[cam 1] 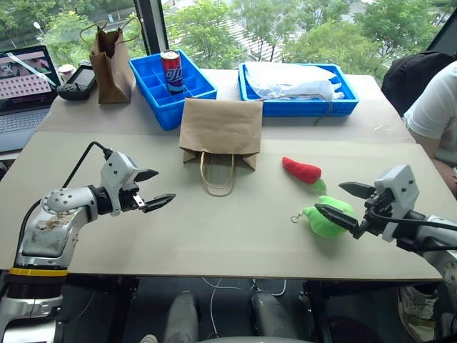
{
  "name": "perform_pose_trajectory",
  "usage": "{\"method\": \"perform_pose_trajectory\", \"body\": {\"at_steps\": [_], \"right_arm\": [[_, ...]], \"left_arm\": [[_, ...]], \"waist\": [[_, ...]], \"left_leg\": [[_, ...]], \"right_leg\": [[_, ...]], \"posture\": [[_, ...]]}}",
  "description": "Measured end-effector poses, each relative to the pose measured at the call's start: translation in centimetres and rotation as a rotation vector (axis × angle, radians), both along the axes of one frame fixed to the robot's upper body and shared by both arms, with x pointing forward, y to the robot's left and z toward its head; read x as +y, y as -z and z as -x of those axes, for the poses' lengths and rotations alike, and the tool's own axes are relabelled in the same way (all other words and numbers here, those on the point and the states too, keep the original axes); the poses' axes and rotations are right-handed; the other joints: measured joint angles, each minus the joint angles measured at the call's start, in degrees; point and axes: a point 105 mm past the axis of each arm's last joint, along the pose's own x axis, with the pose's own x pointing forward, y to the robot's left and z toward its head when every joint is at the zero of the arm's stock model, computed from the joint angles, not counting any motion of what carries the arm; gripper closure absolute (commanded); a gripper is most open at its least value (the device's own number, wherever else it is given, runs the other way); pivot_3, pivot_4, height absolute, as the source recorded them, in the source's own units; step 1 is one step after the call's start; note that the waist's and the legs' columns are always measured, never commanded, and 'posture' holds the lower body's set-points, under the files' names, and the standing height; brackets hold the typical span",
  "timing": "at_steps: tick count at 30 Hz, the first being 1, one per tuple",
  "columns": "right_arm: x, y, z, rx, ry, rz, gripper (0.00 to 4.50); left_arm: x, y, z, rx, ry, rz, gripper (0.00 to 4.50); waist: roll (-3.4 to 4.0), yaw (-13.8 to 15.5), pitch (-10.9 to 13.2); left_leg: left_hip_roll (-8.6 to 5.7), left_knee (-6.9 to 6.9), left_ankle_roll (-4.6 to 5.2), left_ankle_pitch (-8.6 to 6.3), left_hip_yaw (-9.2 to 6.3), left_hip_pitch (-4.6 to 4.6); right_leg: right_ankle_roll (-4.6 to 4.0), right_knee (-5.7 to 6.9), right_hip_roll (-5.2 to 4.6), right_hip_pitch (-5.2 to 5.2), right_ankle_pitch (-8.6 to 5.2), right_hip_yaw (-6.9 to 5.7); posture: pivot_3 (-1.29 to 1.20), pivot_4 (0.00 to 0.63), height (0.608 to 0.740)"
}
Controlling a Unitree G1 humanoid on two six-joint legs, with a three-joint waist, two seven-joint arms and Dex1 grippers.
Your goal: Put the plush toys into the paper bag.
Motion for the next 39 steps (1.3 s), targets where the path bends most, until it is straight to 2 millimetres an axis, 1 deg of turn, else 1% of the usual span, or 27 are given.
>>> {"method": "perform_pose_trajectory", "body": {"at_steps": [2,3,5,6,7,9,10,12,14,17,19,22,25,28,30,33,35,39], "right_arm": [[0.1,0.0,0.1,0.010,-0.012,-0.002,0.00],[0.2,-0.2,0.3,0.036,-0.043,0.009,0.00],[1.3,-2.0,0.7,0.060,-0.150,0.037,0.00],[2.1,-3.5,1.0,0.042,-0.209,0.061,0.00],[3.2,-5.1,1.6,0.009,-0.276,0.076,0.00],[4.1,-5.5,2.2,0.024,-0.328,0.073,0.00],[4.4,-5.4,2.4,0.046,-0.344,0.058,0.00],[5.0,-4.9,2.8,0.100,-0.364,0.029,0.00],[5.5,-4.8,3.0,0.128,-0.378,0.014,0.00],[6.2,-4.9,3.3,0.138,-0.391,0.007,0.00],[6.6,-4.9,3.5,0.149,-0.397,0.001,0.00],[7.0,-5.1,3.5,0.142,-0.401,0.000,0.00],[7.2,-5.0,3.4,0.141,-0.384,0.000,0.00],[7.3,-5.4,3.2,0.121,-0.367,-0.013,0.00],[7.3,-5.6,3.3,0.114,-0.354,-0.019,0.00],[7.0,-5.5,3.4,0.113,-0.326,-0.025,0.00],[7.0,-5.3,3.5,0.114,-0.313,-0.024,0.00],[7.1,-5.3,3.7,0.115,-0.306,-0.025,0.00]], "left_arm": [[-0.1,-0.1,0.1,0.011,0.016,0.010,0.03],[-0.4,-0.5,0.3,0.032,0.059,0.031,0.03],[-0.8,-2.9,1.0,0.091,0.173,0.102,0.03],[-1.0,-4.7,1.3,0.079,0.226,0.109,0.03],[-1.1,-7.1,1.8,0.028,0.278,0.104,0.03],[-1.3,-8.1,2.1,0.000,0.310,0.088,0.03],[-1.4,-8.0,2.1,0.005,0.318,0.087,0.03],[-1.6,-7.1,1.9,0.039,0.330,0.090,0.03],[-1.8,-6.5,1.3,0.038,0.333,0.075,0.03],[-2.6,-6.6,-0.3,-0.082,0.359,-0.008,0.03],[-3.3,-6.7,-1.8,-0.191,0.396,-0.113,0.03],[-4.3,-6.6,-3.0,-0.327,0.477,-0.274,0.03],[-4.8,-5.4,-3.9,-0.432,0.584,-0.476,0.03],[-4.9,-4.2,-5.3,-0.534,0.669,-0.721,0.03],[-4.7,-4.0,-6.0,-0.602,0.704,-0.831,0.03],[-5.4,-3.6,-6.6,-0.656,0.730,-0.882,0.03],[-6.6,-3.1,-7.1,-0.700,0.750,-0.904,0.03],[-8.1,-2.3,-7.8,-0.737,0.757,-0.923,0.03]], "waist": [[0.00,0.0,0.0],[-0.01,0.0,0.0],[-0.01,-0.2,0.1],[0.00,-0.3,0.1],[0.00,-0.3,0.1],[0.01,-0.2,0.1],[0.01,-0.1,0.1],[-0.01,0.1,0.1],[-0.01,0.2,0.1],[-0.01,0.6,0.1],[-0.02,0.8,0.1],[-0.02,0.9,0.1],[-0.02,0.7,0.1],[-0.04,0.8,0.1],[-0.04,0.8,0.1],[-0.04,0.9,0.1],[-0.04,1.1,0.1],[-0.04,1.3,0.1]], "left_leg": [[0.00,0.01,0.00,0.00,0.00,-0.01],[-0.01,0.03,0.00,0.01,0.00,-0.11],[0.02,0.10,0.00,0.01,-0.01,-0.14],[0.02,0.08,0.00,0.01,-0.02,-0.13],[0.03,0.01,0.00,0.01,-0.09,0.00],[-0.01,-0.23,0.00,0.00,-0.09,0.21],[-0.03,-0.25,0.00,0.00,-0.09,0.17],[-0.03,-0.26,0.01,0.00,-0.15,0.05],[-0.05,-0.24,0.01,0.01,-0.21,-0.06],[-0.07,-0.11,0.01,0.01,-0.30,-0.18],[-0.12,-0.08,0.01,0.01,-0.33,-0.21],[-0.12,-0.08,0.01,0.01,-0.35,-0.24],[-0.12,-0.09,0.02,0.01,-0.35,-0.28],[-0.13,-0.06,0.02,0.01,-0.39,-0.35],[-0.14,-0.06,0.02,0.01,-0.41,-0.40],[-0.16,0.00,0.02,0.01,-0.45,-0.49],[-0.16,0.15,0.03,0.01,-0.59,-0.64],[-0.16,0.37,0.05,-0.01,-0.70,-0.79]], "right_leg": [[0.00,0.01,0.00,0.00,0.00,0.00],[0.00,0.03,0.00,-0.08,0.01,0.00],[0.00,0.09,0.00,-0.13,0.01,-0.02],[0.02,0.07,0.01,-0.13,0.00,-0.03],[0.02,0.00,0.01,0.02,-0.03,-0.10],[-0.04,-0.12,-0.02,0.21,-0.10,-0.10],[-0.05,-0.09,-0.03,0.14,-0.11,-0.10],[-0.07,-0.07,-0.03,0.05,-0.11,-0.15],[-0.07,-0.07,-0.03,0.00,-0.10,-0.18],[-0.08,-0.09,-0.03,0.00,-0.09,-0.25],[-0.09,-0.09,-0.04,0.02,-0.09,-0.24],[-0.09,-0.11,-0.04,0.02,-0.09,-0.24],[-0.09,-0.10,-0.04,-0.02,-0.09,-0.24],[-0.09,-0.10,-0.04,-0.03,-0.07,-0.26],[-0.06,-0.12,-0.06,-0.04,-0.07,-0.26],[-0.03,-0.11,-0.09,-0.05,-0.06,-0.30],[0.00,-0.11,-0.11,-0.05,-0.05,-0.47],[0.05,-0.06,-0.10,-0.07,-0.03,-0.56]], "posture": [[0.00,0.150,0.710],[0.00,0.150,0.710],[0.00,0.150,0.710],[0.00,0.150,0.710],[0.00,0.150,0.710],[0.00,0.150,0.710],[0.00,0.150,0.710],[0.00,0.150,0.710],[0.00,0.150,0.710],[0.00,0.150,0.710],[0.00,0.150,0.710],[0.00,0.150,0.710],[0.00,0.150,0.710],[0.00,0.150,0.710],[0.00,0.150,0.710],[0.00,0.150,0.710],[0.00,0.150,0.710],[0.00,0.150,0.710]]}}
